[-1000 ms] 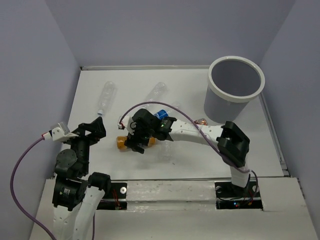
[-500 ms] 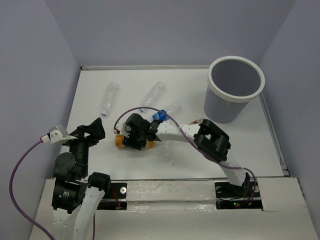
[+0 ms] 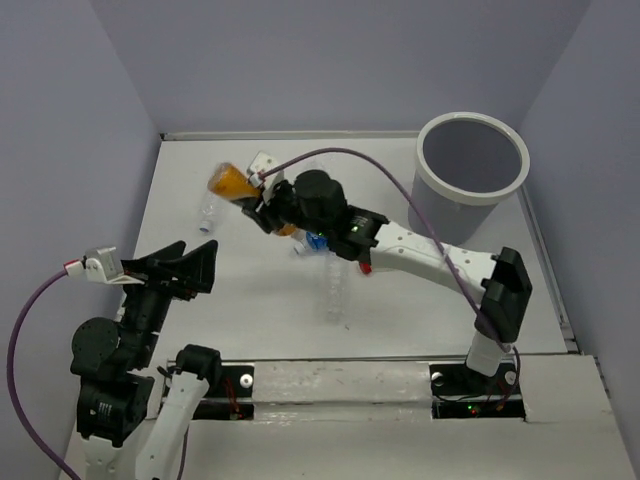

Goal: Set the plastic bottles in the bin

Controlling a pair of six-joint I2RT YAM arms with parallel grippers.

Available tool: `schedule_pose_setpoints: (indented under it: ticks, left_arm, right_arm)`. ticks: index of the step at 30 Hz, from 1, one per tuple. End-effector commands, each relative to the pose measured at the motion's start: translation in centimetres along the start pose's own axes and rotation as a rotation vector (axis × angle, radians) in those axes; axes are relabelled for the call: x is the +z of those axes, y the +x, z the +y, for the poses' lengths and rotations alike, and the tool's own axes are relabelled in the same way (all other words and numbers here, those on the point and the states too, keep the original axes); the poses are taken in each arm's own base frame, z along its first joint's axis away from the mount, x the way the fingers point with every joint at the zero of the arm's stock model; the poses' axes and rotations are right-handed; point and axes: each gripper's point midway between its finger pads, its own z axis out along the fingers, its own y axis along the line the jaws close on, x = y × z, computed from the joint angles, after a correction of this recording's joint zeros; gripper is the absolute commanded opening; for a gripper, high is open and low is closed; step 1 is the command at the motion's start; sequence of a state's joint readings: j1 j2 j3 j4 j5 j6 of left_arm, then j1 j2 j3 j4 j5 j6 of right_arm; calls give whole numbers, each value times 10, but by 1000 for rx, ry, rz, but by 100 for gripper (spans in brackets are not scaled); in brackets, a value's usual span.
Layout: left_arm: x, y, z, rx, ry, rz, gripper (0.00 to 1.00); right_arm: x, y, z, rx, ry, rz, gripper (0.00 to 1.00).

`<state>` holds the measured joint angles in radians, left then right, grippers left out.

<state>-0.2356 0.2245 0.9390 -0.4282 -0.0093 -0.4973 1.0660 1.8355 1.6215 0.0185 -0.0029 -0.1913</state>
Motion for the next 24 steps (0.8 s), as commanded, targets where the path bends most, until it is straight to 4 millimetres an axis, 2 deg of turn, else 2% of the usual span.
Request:
schedule_pose_setpoints:
  ticks: [1,2,3,4,5,6,8,9,11,12,14,15,16,17,18,19,20,21,23,24]
  left_arm:
    - [6,37,-53,-62,289,230,99]
    - [8,49,-56,-88,318,274,99]
    - [14,77,-52,-115,339,366,99]
    - [20,82,-54,-124,364,373,99]
    - [24,96,-50,-136,369,407,99]
    - [33,118,-40,-153,350,463,99]
    - [42,133,-31,-166,326,489,99]
    - [49,144,-28,-182,316,505,99]
    - [54,153,-29,-195,309,517,99]
    - [59,163,-32,-196,291,531,99]
    - [62,176,-39,-193,281,553,99]
    - [70,189,-33,-179,219,563,99]
    - [65,202,-49,-172,259,596,99]
    - [66,211,-51,-159,243,610,99]
    - [74,228,-46,-126,183,621,99]
    - [76,238,-46,-100,157,631,99]
    - [70,251,-54,-68,166,660,99]
    - [77,268,-46,-19,103,677,99]
    - [78,287,-44,40,71,706,99]
    - [75,298,-45,75,69,728,99]
  right_arm:
    - [-80,-99,-125,44,381,-254,32]
    - [-104,-101,-164,57,466,-266,31]
    - [-138,-116,-182,82,516,-317,31]
    - [-160,-121,-201,92,567,-342,31]
    - [-191,-118,-239,94,663,-357,31]
    - [-222,-125,-252,100,714,-398,31]
    - [-258,-119,-281,113,794,-415,31]
    - [-285,-106,-308,124,877,-416,31]
    - [-315,-101,-327,123,945,-434,31]
    - [-338,-93,-347,131,1008,-446,31]
    - [-349,-71,-364,157,1046,-432,31]
    - [-355,-63,-370,193,1063,-445,31]
    - [-368,-49,-383,204,1108,-442,31]
    - [-378,-48,-389,213,1136,-458,31]
    - [-379,-35,-393,259,1148,-467,31]
    - [-389,-27,-398,282,1173,-476,32]
    - [-392,-21,-400,305,1183,-482,43]
    - [-390,-13,-398,344,1184,-489,55]
    - [-400,-4,-398,371,1232,-488,87]
    - [-402,-2,-396,383,1238,-488,99]
